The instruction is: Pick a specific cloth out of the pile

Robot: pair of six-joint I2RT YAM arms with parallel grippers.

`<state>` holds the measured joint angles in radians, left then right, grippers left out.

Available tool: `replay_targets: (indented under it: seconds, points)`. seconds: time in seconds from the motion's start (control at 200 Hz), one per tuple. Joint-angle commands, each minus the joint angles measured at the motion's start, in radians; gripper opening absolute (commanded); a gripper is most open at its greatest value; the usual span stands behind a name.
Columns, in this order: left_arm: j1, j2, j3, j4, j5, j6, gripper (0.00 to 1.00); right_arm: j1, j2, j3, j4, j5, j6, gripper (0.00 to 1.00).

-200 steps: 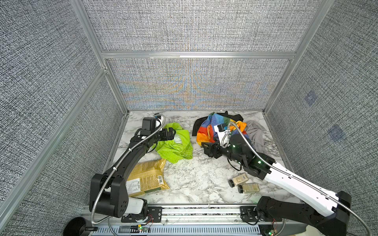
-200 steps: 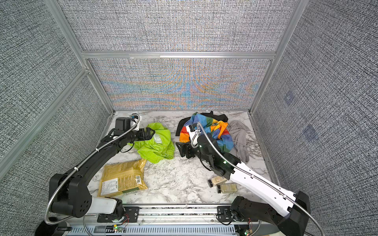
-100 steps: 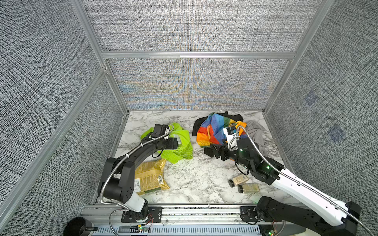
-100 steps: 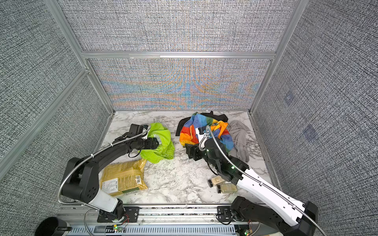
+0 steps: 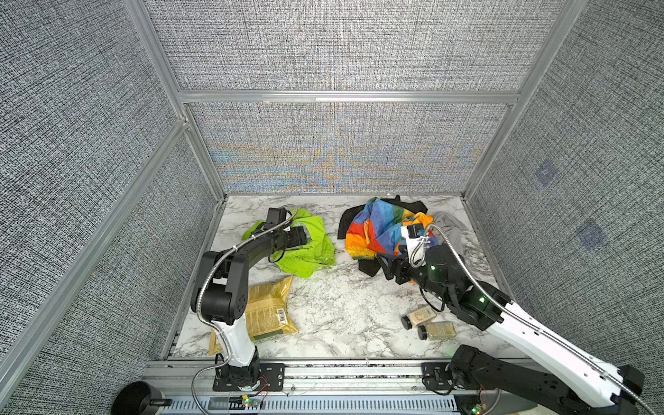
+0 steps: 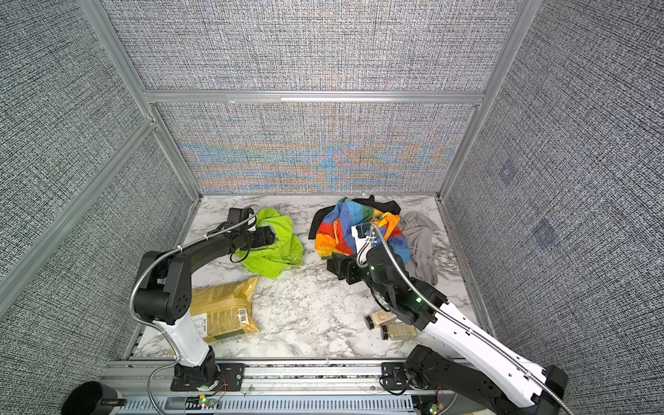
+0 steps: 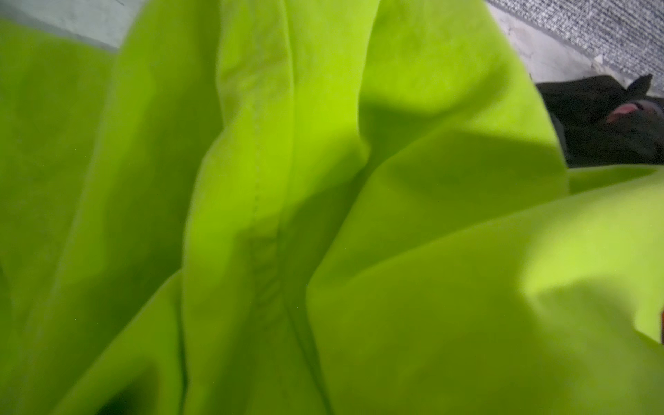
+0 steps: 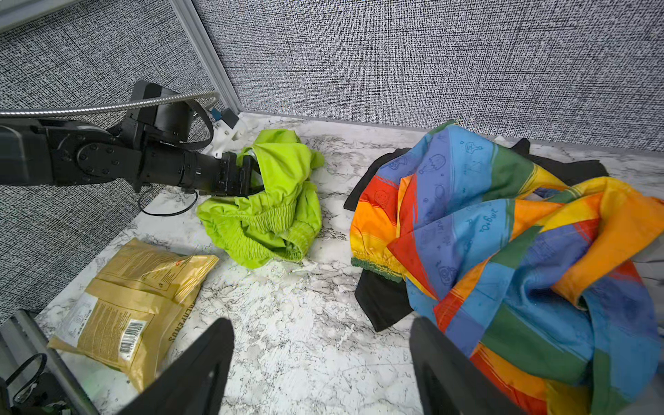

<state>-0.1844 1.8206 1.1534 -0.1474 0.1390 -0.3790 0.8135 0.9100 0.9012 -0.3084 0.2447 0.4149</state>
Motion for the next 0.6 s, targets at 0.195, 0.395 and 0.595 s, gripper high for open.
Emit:
replay_targets:
  seconds: [0.195,0.395,0.595]
  points:
    - [0.019,-0.111,0.021,0.019,-0.020,-0.004,0.90,-0.004,-0.047,-0.037,-0.029,0.060,-0.004,0.82]
    - [0.018,-0.214,0.047,-0.085,0.005,0.028,0.96,-0.011,-0.062,-0.044,-0.034,0.065,-0.008,0.82]
    - [-0.063,-0.216,0.096,-0.210,-0.005,0.070,0.99,-0.023,-0.050,-0.060,-0.005,0.065,-0.007,0.81]
